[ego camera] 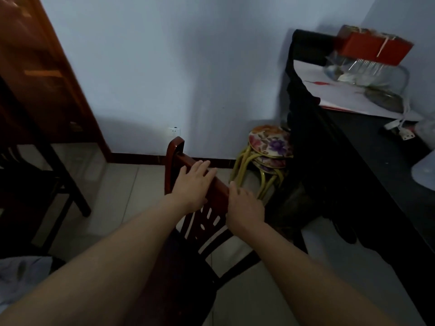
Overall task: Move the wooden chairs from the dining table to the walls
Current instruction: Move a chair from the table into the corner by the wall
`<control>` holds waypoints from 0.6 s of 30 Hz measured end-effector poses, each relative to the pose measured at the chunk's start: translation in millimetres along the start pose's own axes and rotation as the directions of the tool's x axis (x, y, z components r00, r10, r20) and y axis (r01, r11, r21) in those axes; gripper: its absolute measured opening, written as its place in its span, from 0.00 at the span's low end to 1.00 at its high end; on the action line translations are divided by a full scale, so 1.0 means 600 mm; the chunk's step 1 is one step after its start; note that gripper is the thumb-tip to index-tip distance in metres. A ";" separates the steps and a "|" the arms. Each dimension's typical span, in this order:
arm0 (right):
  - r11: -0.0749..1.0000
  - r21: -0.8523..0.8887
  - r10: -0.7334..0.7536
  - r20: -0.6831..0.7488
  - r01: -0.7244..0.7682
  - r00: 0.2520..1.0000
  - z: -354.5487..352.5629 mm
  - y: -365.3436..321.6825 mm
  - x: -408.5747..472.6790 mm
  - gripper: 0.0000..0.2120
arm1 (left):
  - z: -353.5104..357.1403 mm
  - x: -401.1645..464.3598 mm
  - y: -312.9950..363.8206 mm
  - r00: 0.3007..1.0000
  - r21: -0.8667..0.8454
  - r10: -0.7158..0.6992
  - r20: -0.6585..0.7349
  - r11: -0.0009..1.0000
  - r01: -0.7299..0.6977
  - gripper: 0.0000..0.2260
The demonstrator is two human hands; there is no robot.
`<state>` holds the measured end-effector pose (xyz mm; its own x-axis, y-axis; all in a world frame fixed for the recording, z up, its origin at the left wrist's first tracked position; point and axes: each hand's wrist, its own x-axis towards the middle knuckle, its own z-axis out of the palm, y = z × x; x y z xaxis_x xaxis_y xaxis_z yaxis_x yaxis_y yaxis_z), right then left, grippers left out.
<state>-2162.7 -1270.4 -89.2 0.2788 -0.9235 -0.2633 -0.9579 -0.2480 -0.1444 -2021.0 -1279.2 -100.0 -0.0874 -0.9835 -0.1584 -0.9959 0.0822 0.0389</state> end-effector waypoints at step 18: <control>0.991 0.023 -0.126 -0.121 0.129 0.985 0.006 -0.051 0.065 0.12 | -0.037 0.071 -0.102 0.943 0.232 0.328 0.053 0.915 -0.331 0.12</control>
<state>-2122.0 -1297.8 -98.7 0.3869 -0.9134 -0.1261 -0.9120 -0.3589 -0.1988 -1963.0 -1330.0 -86.9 -0.4108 -0.8920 -0.1887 -0.8877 0.4385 -0.1404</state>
